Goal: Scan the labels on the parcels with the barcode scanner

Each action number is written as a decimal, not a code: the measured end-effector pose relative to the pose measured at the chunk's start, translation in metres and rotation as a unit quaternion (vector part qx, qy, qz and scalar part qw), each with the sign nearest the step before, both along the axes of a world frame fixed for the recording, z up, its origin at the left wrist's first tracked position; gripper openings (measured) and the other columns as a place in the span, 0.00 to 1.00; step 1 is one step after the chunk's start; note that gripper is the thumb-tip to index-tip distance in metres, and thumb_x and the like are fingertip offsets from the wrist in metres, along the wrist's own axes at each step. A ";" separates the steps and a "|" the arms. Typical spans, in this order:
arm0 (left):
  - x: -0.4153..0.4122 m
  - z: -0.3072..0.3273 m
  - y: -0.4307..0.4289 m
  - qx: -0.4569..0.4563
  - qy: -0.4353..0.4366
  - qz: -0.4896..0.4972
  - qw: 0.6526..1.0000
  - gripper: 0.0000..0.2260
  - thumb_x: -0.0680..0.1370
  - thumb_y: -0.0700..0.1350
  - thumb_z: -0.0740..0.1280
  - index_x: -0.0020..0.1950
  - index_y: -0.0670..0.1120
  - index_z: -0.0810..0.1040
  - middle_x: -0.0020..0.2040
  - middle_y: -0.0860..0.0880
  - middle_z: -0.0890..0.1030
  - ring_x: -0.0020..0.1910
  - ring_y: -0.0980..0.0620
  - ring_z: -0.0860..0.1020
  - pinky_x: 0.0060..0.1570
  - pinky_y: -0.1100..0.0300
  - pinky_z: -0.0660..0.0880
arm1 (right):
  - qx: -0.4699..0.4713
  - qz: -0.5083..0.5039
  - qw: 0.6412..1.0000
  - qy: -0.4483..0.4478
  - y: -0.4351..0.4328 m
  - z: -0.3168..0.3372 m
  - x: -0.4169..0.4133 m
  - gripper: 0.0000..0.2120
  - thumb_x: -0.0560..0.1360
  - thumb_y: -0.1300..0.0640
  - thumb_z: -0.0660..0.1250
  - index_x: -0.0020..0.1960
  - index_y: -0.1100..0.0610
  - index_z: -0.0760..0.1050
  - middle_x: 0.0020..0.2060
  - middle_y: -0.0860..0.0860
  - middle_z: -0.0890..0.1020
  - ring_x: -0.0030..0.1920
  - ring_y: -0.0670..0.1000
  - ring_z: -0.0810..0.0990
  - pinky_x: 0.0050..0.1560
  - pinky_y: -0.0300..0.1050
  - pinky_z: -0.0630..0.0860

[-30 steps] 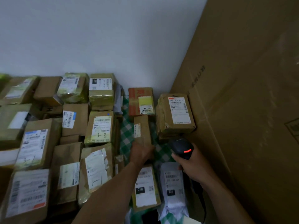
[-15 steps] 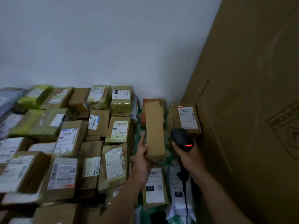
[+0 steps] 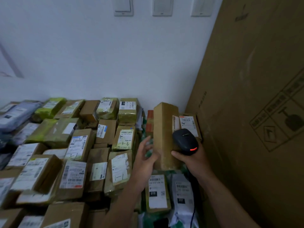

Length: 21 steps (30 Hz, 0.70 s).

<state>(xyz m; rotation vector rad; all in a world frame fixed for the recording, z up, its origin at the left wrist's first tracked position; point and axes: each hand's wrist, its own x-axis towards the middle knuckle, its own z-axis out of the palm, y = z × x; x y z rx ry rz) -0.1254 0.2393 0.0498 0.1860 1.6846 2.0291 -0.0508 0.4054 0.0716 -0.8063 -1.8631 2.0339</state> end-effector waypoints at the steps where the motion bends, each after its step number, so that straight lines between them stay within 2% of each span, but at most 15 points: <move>1: 0.003 0.001 0.001 -0.003 0.024 0.016 1.000 0.26 0.81 0.41 0.69 0.76 0.59 0.69 0.60 0.55 0.83 0.60 0.54 0.82 0.55 0.50 0.82 | 0.008 -0.009 1.000 0.005 0.000 0.001 0.001 0.33 0.66 0.68 0.81 0.64 0.46 0.73 0.55 0.42 0.82 0.53 0.38 0.81 0.45 0.32 0.76; 3: 0.009 0.002 0.003 -0.015 0.063 0.023 0.998 0.24 0.83 0.43 0.67 0.75 0.62 0.70 0.63 0.56 0.81 0.59 0.58 0.82 0.54 0.55 0.83 | 0.021 -0.024 0.999 0.009 0.000 0.000 0.005 0.33 0.67 0.67 0.81 0.65 0.47 0.74 0.56 0.43 0.82 0.55 0.40 0.81 0.45 0.35 0.75; 6: 0.017 0.008 0.004 -0.035 0.074 0.026 0.996 0.22 0.77 0.53 0.74 0.68 0.69 0.73 0.63 0.58 0.82 0.58 0.58 0.83 0.52 0.59 0.83 | 0.028 -0.041 0.999 0.019 0.000 0.003 0.009 0.27 0.69 0.64 0.81 0.63 0.46 0.76 0.55 0.42 0.83 0.55 0.41 0.82 0.46 0.35 0.75; 8: 0.017 0.008 0.004 -0.011 0.059 0.027 0.998 0.24 0.77 0.50 0.74 0.70 0.66 0.73 0.63 0.57 0.82 0.57 0.59 0.83 0.49 0.60 0.82 | 0.001 -0.051 0.998 0.029 0.003 0.006 0.011 0.27 0.70 0.60 0.81 0.64 0.47 0.76 0.55 0.43 0.83 0.54 0.40 0.81 0.47 0.38 0.75; 11: 0.016 0.007 0.002 0.032 0.019 0.012 0.999 0.25 0.79 0.43 0.71 0.73 0.59 0.71 0.62 0.53 0.83 0.58 0.54 0.84 0.49 0.56 0.83 | -0.035 -0.043 0.998 0.024 0.007 0.009 0.012 0.31 0.67 0.55 0.82 0.68 0.48 0.75 0.57 0.45 0.84 0.56 0.44 0.82 0.51 0.44 0.76; 14: 0.013 0.007 0.001 0.009 0.032 -0.015 0.999 0.25 0.81 0.39 0.69 0.72 0.61 0.71 0.65 0.52 0.82 0.63 0.52 0.81 0.53 0.56 0.82 | -0.002 -0.024 1.000 -0.001 0.008 0.007 0.011 0.33 0.65 0.58 0.84 0.68 0.50 0.77 0.57 0.46 0.85 0.59 0.48 0.83 0.57 0.50 0.80; 15: 0.013 0.009 0.002 -0.017 0.054 -0.019 0.998 0.25 0.81 0.40 0.70 0.71 0.63 0.71 0.67 0.53 0.80 0.64 0.53 0.80 0.56 0.57 0.81 | 0.020 -0.028 0.999 0.000 0.007 0.007 0.011 0.33 0.65 0.60 0.84 0.67 0.50 0.77 0.58 0.46 0.85 0.59 0.48 0.83 0.59 0.52 0.80; 17: 0.013 0.017 0.004 -0.093 0.106 -0.009 0.990 0.25 0.79 0.50 0.73 0.72 0.67 0.69 0.68 0.59 0.74 0.63 0.61 0.76 0.58 0.63 0.78 | 0.060 -0.034 0.998 0.006 0.004 0.006 0.010 0.34 0.64 0.62 0.84 0.67 0.51 0.77 0.58 0.47 0.85 0.59 0.48 0.83 0.61 0.53 0.80; 19: 0.015 0.019 0.004 -0.145 0.152 -0.003 0.978 0.34 0.72 0.62 0.75 0.75 0.68 0.66 0.66 0.62 0.70 0.63 0.66 0.71 0.55 0.70 0.74 | 0.082 -0.032 0.996 0.013 0.000 0.005 0.010 0.34 0.64 0.63 0.85 0.67 0.52 0.77 0.58 0.47 0.84 0.59 0.47 0.83 0.61 0.50 0.80; 20: 0.016 0.017 0.003 -0.151 0.173 -0.005 0.973 0.37 0.70 0.64 0.76 0.77 0.69 0.64 0.65 0.64 0.69 0.64 0.67 0.70 0.55 0.71 0.74 | 0.091 -0.032 0.995 0.019 -0.001 0.004 0.010 0.33 0.65 0.64 0.84 0.66 0.53 0.78 0.58 0.47 0.85 0.58 0.47 0.83 0.61 0.50 0.81; 21: 0.016 0.015 0.004 -0.147 0.183 -0.004 0.972 0.37 0.71 0.62 0.76 0.77 0.70 0.64 0.66 0.65 0.70 0.66 0.66 0.70 0.59 0.69 0.74 | 0.092 -0.034 0.995 0.023 -0.001 0.004 0.009 0.30 0.65 0.65 0.83 0.65 0.53 0.79 0.57 0.48 0.85 0.58 0.48 0.84 0.61 0.52 0.81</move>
